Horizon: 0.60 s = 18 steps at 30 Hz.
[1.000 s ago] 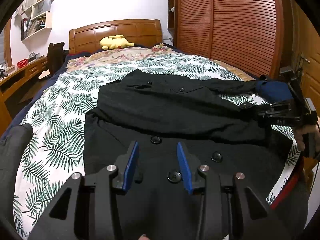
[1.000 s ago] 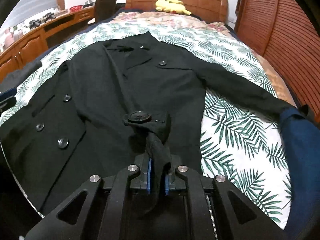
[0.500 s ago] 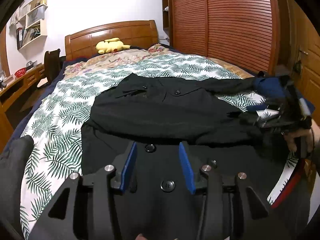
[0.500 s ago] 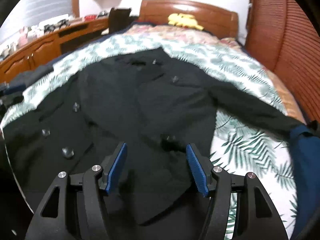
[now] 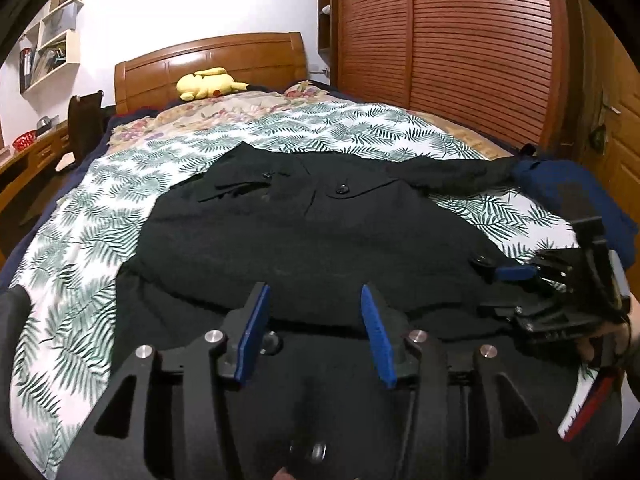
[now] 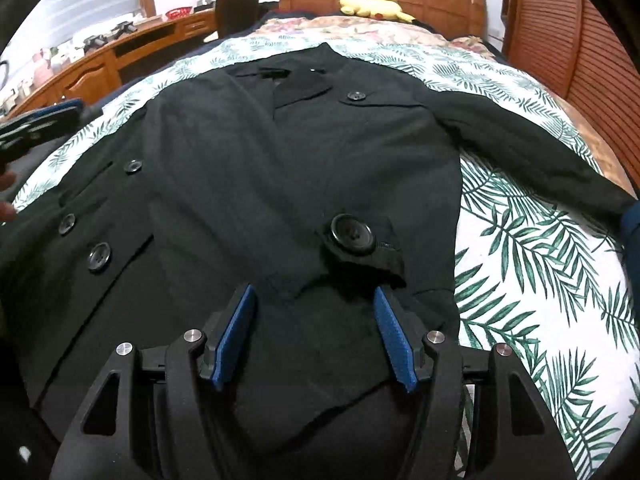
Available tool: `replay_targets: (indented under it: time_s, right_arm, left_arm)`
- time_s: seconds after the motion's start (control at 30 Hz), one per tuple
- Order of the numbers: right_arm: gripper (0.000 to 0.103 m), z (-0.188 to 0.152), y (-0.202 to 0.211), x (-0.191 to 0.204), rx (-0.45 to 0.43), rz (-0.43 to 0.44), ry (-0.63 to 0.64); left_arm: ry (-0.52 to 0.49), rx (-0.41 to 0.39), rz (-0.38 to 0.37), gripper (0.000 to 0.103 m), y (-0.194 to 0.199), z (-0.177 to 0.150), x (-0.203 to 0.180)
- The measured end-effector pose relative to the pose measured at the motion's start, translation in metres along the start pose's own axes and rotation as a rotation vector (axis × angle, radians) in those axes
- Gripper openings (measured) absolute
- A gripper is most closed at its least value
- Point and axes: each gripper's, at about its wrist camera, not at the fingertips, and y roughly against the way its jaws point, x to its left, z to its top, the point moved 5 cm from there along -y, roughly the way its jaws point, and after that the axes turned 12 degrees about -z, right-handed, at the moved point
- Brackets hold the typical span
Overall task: Fold large clothes
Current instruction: 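Move the right gripper to the other sleeve cuff and grasp it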
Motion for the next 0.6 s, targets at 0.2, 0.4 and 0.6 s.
replay_targets:
  time_s: [0.2, 0.4, 0.6]
  right_arm:
    - [0.063, -0.002, 0.0, 0.0, -0.007, 0.002, -0.005]
    - [0.063, 0.004, 0.015, -0.007, -0.02, 0.0, -0.035]
    - [0.063, 0.034, 0.039, -0.048, -0.067, -0.099, -0.034]
  left_arm:
    - [0.022, -0.019, -0.03, 0.046, -0.024, 0.002, 0.005]
    - [0.021, -0.025, -0.051, 0.047, -0.037, -0.006, 0.006]
    - [0.031, -0.049, -0.061, 0.047, -0.035, -0.011, 0.008]
